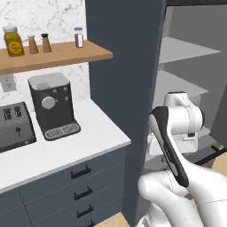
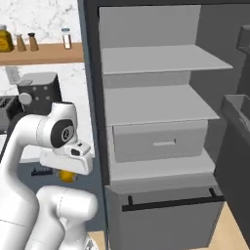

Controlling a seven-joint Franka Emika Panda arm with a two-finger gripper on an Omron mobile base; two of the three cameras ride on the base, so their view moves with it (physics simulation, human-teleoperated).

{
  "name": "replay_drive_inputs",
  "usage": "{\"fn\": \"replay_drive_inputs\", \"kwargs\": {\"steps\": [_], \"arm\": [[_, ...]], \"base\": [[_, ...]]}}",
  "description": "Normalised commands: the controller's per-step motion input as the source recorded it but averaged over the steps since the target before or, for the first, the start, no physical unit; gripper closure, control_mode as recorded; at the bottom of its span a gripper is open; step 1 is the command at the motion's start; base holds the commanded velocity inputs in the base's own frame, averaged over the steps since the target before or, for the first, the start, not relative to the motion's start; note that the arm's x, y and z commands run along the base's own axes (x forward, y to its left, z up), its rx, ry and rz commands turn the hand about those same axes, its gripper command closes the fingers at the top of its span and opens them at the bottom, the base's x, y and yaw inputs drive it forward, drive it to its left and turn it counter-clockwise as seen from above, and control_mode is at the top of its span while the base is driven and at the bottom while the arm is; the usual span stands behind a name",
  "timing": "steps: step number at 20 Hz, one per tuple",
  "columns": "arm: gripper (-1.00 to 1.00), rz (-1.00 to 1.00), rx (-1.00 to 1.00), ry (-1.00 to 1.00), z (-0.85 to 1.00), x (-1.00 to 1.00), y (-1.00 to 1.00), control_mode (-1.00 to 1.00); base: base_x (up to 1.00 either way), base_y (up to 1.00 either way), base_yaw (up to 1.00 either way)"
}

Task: Place one lemon and one chicken drumstick in each tupperware on the nearby counter, to pack two identical lunches.

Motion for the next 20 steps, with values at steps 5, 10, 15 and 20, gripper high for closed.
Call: {"fn": "replay_drive_inputs", "kwargs": {"steps": [5, 10, 15, 20], "arm": [[1.00, 0.00, 0.00, 0.00, 0.00, 0.00, 0.00, 1.00], [1.00, 0.00, 0.00, 0.00, 0.00, 0.00, 0.00, 1.00], [1.00, 0.00, 0.00, 0.00, 0.00, 0.00, 0.00, 1.00], [1.00, 0.00, 0.00, 0.00, 0.00, 0.00, 0.00, 1.00]], "base": [[0.00, 1.00, 0.39], [0.00, 1.00, 0.40], [0.00, 1.00, 0.29], [0.11, 1.00, 0.15]]}}
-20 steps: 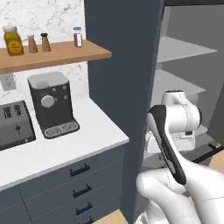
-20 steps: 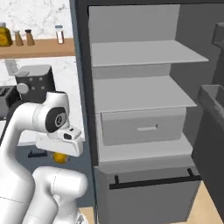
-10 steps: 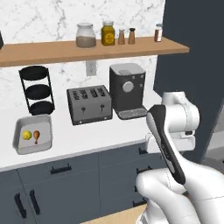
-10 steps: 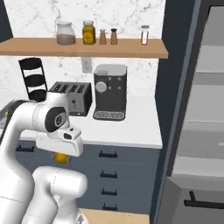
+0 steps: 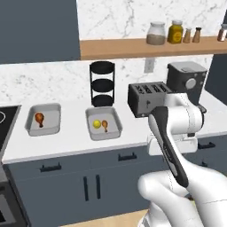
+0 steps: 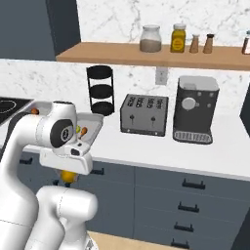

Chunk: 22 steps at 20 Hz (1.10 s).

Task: Place one lemon and one chicken drumstick in each tupperware on the nearby counter, to pack two identical lunches.

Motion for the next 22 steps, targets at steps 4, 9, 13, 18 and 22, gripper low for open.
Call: {"fn": "replay_drive_inputs", "kwargs": {"steps": [4, 9, 13, 18, 22], "arm": [[1.00, 0.00, 0.00, 0.00, 0.00, 0.00, 0.00, 1.00], [1.00, 0.00, 0.00, 0.00, 0.00, 0.00, 0.00, 1.00], [1.00, 0.00, 0.00, 0.00, 0.00, 0.00, 0.00, 1.00], [1.00, 0.00, 0.00, 0.00, 0.00, 0.00, 0.00, 1.00], [1.00, 0.00, 0.00, 0.00, 0.00, 0.00, 0.00, 1.00]], "base": [[0.32, 1.00, 0.08], [0.51, 1.00, 0.06], [0.59, 1.00, 0.00], [0.63, 0.79, 0.00], [1.00, -0.22, 0.02]]}}
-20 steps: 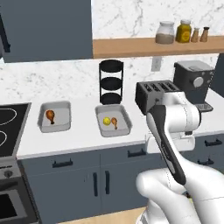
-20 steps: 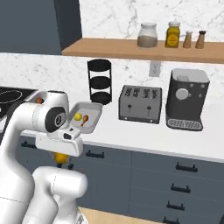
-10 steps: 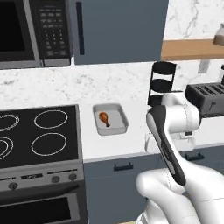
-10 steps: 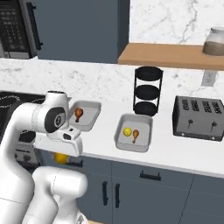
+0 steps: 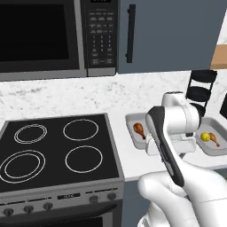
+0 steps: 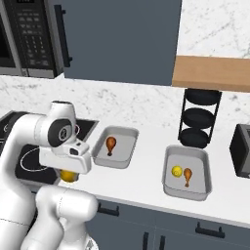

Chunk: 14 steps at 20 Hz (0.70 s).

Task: Place one lemon and one chicken drumstick in each tupperware on the nearby counter, to pack two identical lunches.

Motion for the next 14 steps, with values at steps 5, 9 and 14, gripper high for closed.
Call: {"fn": "replay_drive_inputs", "kwargs": {"steps": [5, 9, 14], "arm": [[1.00, 0.00, 0.00, 0.25, 0.00, 0.80, -0.55, -1.00], [1.00, 0.00, -0.01, 0.07, 0.01, 0.99, -0.56, -1.00], [1.00, 0.00, -0.01, -0.08, 0.14, 1.00, -0.33, -1.00]], "base": [[0.00, 0.00, 0.00], [0.00, 0.00, 0.00], [0.00, 0.00, 0.00]]}}
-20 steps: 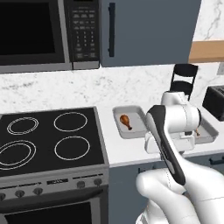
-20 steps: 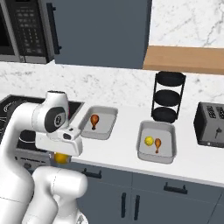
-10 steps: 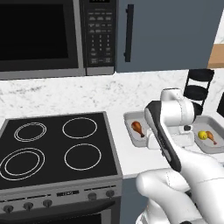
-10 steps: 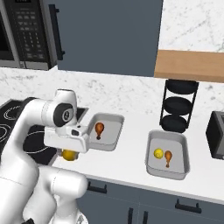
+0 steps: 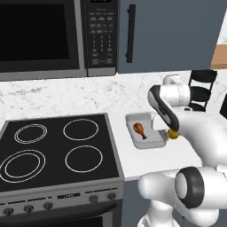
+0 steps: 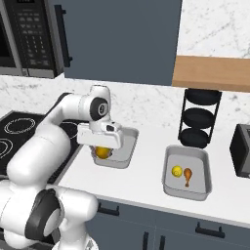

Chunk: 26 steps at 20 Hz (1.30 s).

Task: Place one lemon and one chicken drumstick in each tupperware on the nearby counter, to pack two identical lunches.

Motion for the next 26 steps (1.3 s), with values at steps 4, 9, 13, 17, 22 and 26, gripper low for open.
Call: {"fn": "replay_drive_inputs", "kwargs": {"steps": [4, 9, 13, 17, 22, 26], "arm": [[1.00, 0.00, 0.00, -0.18, -0.01, 1.00, -0.14, -1.00], [1.00, 0.00, 0.00, -0.07, -0.40, 0.93, 0.00, -1.00], [1.00, 0.00, 0.00, 0.00, -0.81, 1.00, 0.00, -1.00], [1.00, 0.00, 0.00, 0.00, -0.80, 1.00, 0.00, -1.00], [1.00, 0.00, 0.00, 0.00, -0.44, 0.81, 0.00, -1.00], [1.00, 0.00, 0.00, 0.00, -0.19, 0.27, -0.04, -1.00]], "base": [[0.00, 0.00, 0.00], [0.00, 0.00, 0.00], [0.00, 0.00, 0.00], [0.00, 0.00, 0.00], [0.00, 0.00, 0.00], [0.00, 0.00, 0.00]]}}
